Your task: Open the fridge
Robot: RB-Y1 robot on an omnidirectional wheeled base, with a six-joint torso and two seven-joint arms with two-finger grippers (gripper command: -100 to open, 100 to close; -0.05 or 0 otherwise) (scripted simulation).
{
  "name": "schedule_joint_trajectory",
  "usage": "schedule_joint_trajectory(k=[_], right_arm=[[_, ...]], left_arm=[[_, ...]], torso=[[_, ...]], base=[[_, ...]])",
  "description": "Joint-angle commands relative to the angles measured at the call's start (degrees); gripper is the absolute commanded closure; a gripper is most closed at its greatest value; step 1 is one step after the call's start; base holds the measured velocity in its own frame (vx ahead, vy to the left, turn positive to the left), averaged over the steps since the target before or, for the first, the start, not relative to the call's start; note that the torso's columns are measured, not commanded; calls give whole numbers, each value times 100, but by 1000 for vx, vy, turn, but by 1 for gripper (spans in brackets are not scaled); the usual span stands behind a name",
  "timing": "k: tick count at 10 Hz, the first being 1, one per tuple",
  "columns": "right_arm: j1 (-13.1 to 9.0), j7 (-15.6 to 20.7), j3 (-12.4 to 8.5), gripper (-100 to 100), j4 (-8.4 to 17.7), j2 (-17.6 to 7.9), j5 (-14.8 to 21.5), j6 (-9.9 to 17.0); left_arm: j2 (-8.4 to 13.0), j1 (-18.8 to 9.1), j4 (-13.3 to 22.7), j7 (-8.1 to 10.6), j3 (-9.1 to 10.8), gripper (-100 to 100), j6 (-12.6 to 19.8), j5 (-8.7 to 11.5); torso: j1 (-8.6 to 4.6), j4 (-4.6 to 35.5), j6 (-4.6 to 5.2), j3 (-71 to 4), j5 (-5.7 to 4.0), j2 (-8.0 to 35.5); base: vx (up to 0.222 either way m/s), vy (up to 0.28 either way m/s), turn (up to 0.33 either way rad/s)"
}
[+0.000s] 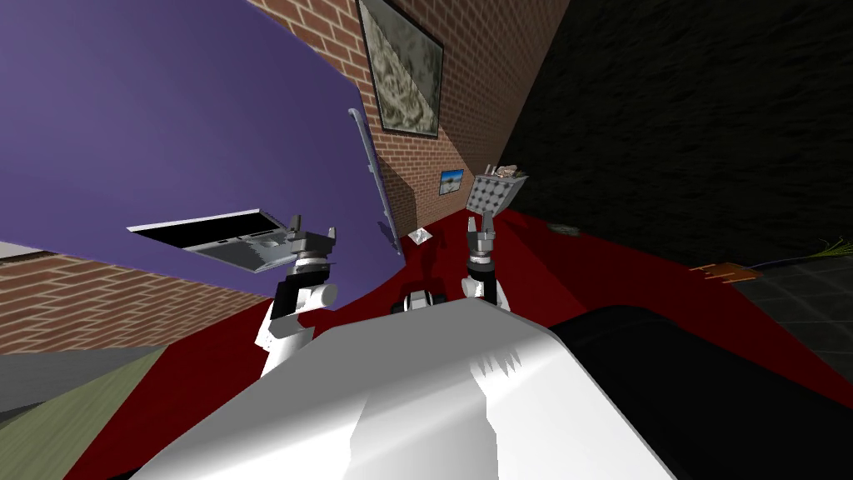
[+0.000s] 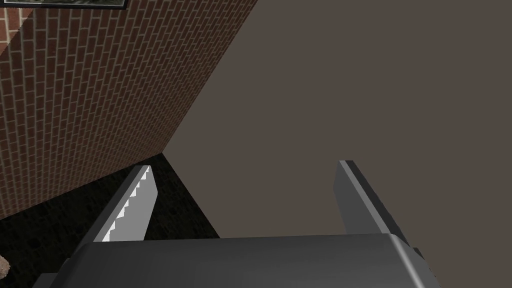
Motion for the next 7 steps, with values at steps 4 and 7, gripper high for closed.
schedule_joint_trajectory(k=[4,7], right_arm=[[1,0,1,0,-1,1,0,0],[-1,0,0,0,0,0,0,0]], left_arm=[[459,-682,594,319,502,-100,784,426],[710,-1073,959,488,780,-100,1240,662]], torso=[[-10,-3,0,-7,-4,-11],[18,5,0,11,3,19]], base=[[112,-175,35],[64,-138,31]])
